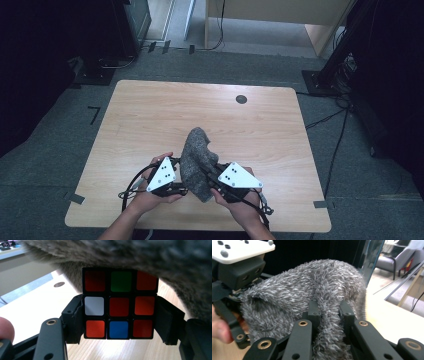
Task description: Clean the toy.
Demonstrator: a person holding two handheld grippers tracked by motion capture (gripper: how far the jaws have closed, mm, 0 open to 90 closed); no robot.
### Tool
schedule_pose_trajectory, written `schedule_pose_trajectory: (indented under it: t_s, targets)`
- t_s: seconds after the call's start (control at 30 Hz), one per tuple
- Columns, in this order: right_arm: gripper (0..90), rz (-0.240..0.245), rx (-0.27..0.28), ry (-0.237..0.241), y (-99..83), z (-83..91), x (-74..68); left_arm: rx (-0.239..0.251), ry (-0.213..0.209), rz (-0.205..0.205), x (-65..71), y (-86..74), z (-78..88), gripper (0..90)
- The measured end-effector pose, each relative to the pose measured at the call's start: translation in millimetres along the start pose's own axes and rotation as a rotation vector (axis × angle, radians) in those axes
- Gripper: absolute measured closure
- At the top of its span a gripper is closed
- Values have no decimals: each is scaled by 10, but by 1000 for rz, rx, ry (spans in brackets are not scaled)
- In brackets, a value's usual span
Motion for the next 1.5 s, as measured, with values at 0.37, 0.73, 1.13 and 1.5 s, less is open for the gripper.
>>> schedule_pose_trajectory:
  t_s: [0.37, 0.73, 1.13, 1.5]
  targets:
    - [772, -172, 28, -7, -22, 87, 313, 14, -12, 21, -15, -18, -6, 347]
    - [771, -191, -46, -55, -196, 11, 472, -13, -75, 95, -25, -24, -4, 347]
    - [772, -224, -32, -21, -178, -5, 425, 1, -48, 80, -13, 29, 17, 347]
    - [765, -178, 16, 79, 36, 57, 105, 7, -13, 96, -36, 49, 15, 346]
Point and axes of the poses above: each handheld gripper's, and its own axes: z roughly backward along the jaws, y roughly out of its top, x roughly to its right, the point moved 7 cm from there along -z, roughly forward along the jaws, and after that the axes turned 7 degrees about -z, right-handed, at the moved point
